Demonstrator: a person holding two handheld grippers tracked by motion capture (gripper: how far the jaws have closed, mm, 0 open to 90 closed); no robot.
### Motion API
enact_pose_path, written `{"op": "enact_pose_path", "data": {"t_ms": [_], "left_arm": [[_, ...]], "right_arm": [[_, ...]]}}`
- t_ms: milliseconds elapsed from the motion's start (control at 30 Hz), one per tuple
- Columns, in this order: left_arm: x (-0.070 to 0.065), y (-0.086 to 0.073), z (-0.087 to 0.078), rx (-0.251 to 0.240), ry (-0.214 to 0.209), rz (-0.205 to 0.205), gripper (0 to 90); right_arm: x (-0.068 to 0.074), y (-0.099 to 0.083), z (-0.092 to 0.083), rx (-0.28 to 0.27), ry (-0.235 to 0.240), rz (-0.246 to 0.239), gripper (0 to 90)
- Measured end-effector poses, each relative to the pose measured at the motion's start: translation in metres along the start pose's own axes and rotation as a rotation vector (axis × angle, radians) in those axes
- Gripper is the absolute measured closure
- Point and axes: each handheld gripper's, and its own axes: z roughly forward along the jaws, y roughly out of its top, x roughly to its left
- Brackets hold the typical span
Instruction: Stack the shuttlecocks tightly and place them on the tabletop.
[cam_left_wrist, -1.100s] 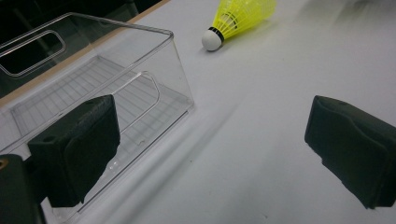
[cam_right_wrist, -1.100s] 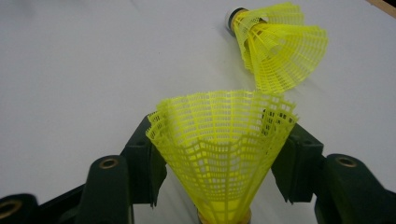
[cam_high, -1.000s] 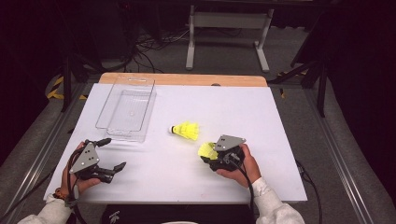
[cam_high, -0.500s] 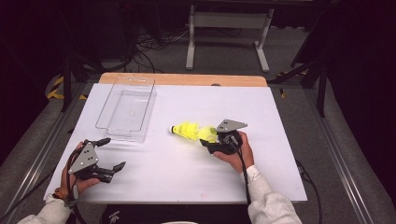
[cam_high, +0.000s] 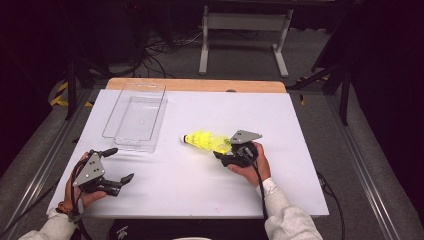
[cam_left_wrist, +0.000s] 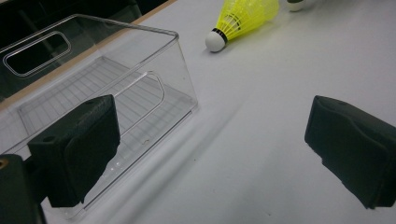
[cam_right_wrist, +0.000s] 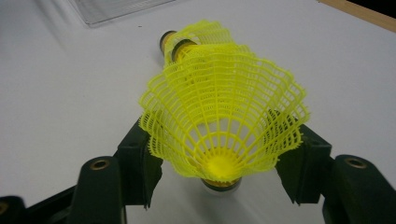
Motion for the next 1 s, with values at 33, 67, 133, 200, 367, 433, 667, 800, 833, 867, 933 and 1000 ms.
{"op": "enact_pose_path", "data": {"t_ms": [33, 67, 133, 200, 367, 433, 667, 800, 833, 867, 933, 1000], "left_arm": [[0.000, 0.000, 0.000, 0.001, 0.000, 0.000, 4.3], [0.000, 0.000, 0.000, 0.001, 0.000, 0.000, 4.3], [0.000, 0.000, 0.000, -0.001, -0.002, -0.002, 4.3], [0.000, 0.000, 0.000, -0.001, -0.007, -0.004, 4.2], [0.000, 0.000, 0.000, -0.002, -0.006, -0.001, 4.2], [0.000, 0.000, 0.000, -0.001, -0.006, -0.004, 4.3], [0.001, -0.001, 0.000, 0.001, -0.007, -0.006, 4.3], [0.000, -0.001, 0.000, -0.001, -0.004, -0.009, 4.3], [0.000, -0.001, 0.000, 0.000, -0.003, -0.008, 4.3], [0.000, 0.000, 0.001, 0.002, -0.007, -0.005, 4.3], [0.000, 0.000, 0.000, 0.003, -0.005, -0.004, 4.3], [0.000, 0.000, 0.000, 0.000, -0.004, -0.005, 4.3]], "right_arm": [[0.000, -0.001, -0.002, 0.000, 0.000, 0.002, 39.4], [-0.001, -0.002, -0.003, 0.004, -0.003, 0.000, 39.4], [-0.002, -0.005, -0.006, 0.009, -0.010, -0.006, 39.0], [-0.004, -0.009, -0.010, 0.019, -0.009, -0.013, 38.4], [-0.006, -0.016, -0.017, 0.027, -0.016, -0.017, 38.3], [-0.007, -0.019, -0.021, 0.029, -0.023, -0.019, 38.2], [-0.010, -0.032, -0.030, 0.060, -0.025, -0.033, 36.3], [-0.012, -0.041, -0.033, 0.091, -0.029, -0.038, 33.7], [-0.013, -0.043, -0.034, 0.098, -0.033, -0.037, 34.2], [-0.014, -0.044, -0.035, 0.102, -0.036, -0.038, 34.4], [-0.015, -0.048, -0.036, 0.111, -0.041, -0.034, 33.9], [-0.015, -0.051, -0.036, 0.128, -0.041, -0.043, 33.5]]}}
